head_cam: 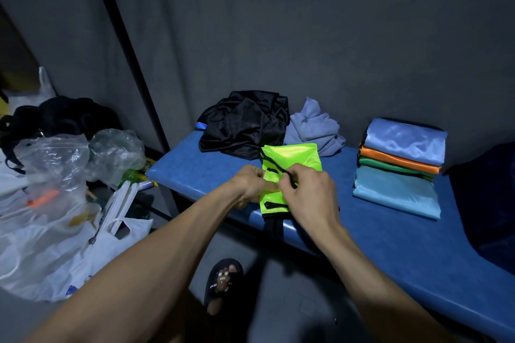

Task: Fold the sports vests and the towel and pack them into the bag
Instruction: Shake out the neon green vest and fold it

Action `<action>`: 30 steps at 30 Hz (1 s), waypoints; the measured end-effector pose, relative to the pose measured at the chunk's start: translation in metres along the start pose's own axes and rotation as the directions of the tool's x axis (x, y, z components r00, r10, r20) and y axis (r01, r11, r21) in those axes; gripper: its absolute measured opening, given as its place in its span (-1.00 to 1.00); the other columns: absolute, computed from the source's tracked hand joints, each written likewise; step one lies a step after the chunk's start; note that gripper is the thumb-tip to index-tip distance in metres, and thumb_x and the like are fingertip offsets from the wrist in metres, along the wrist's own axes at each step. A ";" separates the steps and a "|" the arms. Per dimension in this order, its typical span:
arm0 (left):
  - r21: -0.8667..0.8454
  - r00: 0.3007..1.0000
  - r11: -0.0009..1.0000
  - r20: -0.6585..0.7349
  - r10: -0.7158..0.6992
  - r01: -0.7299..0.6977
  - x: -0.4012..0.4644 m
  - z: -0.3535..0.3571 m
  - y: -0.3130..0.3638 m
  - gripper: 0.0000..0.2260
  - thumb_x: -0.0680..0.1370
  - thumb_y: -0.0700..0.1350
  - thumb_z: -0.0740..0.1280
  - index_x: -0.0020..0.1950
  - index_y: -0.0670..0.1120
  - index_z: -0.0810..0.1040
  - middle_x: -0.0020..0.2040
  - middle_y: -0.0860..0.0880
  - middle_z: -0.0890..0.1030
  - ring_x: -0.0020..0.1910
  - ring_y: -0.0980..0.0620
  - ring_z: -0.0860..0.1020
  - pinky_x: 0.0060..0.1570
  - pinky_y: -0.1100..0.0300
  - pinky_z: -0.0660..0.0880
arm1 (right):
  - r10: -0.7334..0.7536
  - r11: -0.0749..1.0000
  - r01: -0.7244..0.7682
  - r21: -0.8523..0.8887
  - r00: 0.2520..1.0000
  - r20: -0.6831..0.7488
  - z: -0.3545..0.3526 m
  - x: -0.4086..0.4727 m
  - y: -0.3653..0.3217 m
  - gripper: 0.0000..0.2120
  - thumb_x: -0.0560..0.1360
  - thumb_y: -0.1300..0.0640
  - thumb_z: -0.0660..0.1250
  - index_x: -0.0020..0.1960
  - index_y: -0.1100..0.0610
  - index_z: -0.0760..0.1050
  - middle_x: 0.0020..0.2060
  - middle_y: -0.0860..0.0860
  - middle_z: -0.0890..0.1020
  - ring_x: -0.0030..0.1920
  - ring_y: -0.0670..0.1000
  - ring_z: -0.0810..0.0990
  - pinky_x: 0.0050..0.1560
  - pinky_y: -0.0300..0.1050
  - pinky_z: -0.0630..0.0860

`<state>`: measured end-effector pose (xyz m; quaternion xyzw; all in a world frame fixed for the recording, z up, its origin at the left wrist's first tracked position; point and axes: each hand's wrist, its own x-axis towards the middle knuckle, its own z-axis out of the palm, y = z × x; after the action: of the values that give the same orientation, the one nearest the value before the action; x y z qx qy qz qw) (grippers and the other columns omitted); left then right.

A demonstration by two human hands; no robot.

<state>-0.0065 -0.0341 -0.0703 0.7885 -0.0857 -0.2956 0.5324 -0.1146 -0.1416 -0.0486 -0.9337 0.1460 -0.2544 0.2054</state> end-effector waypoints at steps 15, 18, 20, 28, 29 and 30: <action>-0.366 0.965 0.911 0.241 -0.102 0.188 -0.012 -0.008 0.013 -0.71 0.69 -0.04 0.17 -0.07 -0.14 0.58 -0.25 -0.05 0.63 -0.34 0.05 0.60 -0.34 0.23 0.56 | -0.360 0.906 0.406 -0.119 0.887 0.290 0.025 -0.024 0.008 -0.62 0.48 -0.11 0.41 0.16 0.12 0.52 0.01 0.04 0.65 0.07 0.15 0.59 -0.02 0.05 0.52; -0.276 0.998 0.960 0.035 -0.045 0.053 -0.008 0.006 0.015 -0.79 0.66 -0.26 0.26 -0.19 -0.14 0.48 -0.36 -0.06 0.51 -0.42 0.05 0.51 -0.45 0.25 0.48 | -0.338 0.932 0.360 -0.031 0.899 0.279 0.020 -0.024 0.014 -0.51 0.48 0.00 0.45 0.34 0.15 0.46 0.14 0.05 0.63 0.16 0.14 0.56 0.05 0.02 0.51; -0.328 1.000 0.945 0.026 0.009 0.000 -0.001 0.014 0.022 -0.77 0.65 -0.31 0.24 -0.20 -0.12 0.43 -0.34 -0.08 0.47 -0.39 0.03 0.49 -0.40 0.22 0.47 | -0.341 0.938 0.346 0.006 0.921 0.189 0.014 -0.022 0.018 -0.49 0.46 0.07 0.46 0.36 0.17 0.44 0.15 0.06 0.61 0.16 0.13 0.54 0.08 -0.01 0.49; -0.401 0.988 0.909 0.141 -0.059 0.112 0.002 0.011 0.023 -0.80 0.72 -0.24 0.14 0.06 -0.23 0.55 -0.16 -0.14 0.68 -0.21 -0.05 0.67 -0.17 0.01 0.64 | -0.303 0.950 0.309 -0.055 0.948 0.097 0.008 -0.017 0.048 -0.31 0.33 0.18 0.51 0.44 0.19 0.43 0.40 0.12 0.51 0.39 0.16 0.45 0.34 0.03 0.47; -0.383 0.986 0.914 0.143 -0.086 0.135 0.002 0.006 0.016 -0.79 0.72 -0.23 0.13 0.13 -0.25 0.55 -0.10 -0.16 0.69 -0.16 -0.07 0.68 -0.14 -0.02 0.64 | -0.297 0.948 0.309 -0.073 0.945 0.140 0.012 -0.018 0.049 -0.30 0.31 0.19 0.52 0.43 0.18 0.45 0.40 0.13 0.52 0.39 0.18 0.47 0.33 0.07 0.49; -0.379 0.986 0.915 0.143 -0.090 0.139 0.003 0.003 0.011 -0.78 0.73 -0.22 0.13 0.17 -0.27 0.54 -0.07 -0.18 0.69 -0.15 -0.08 0.69 -0.14 -0.02 0.65 | -0.289 0.948 0.307 -0.085 0.942 0.172 0.015 -0.018 0.048 -0.32 0.30 0.20 0.53 0.41 0.18 0.49 0.38 0.14 0.54 0.38 0.19 0.51 0.32 0.11 0.52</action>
<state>-0.0039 -0.0424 -0.0620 0.6517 -0.0118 -0.3852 0.6533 -0.1302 -0.1725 -0.0900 -0.9721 0.0002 -0.1998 0.1232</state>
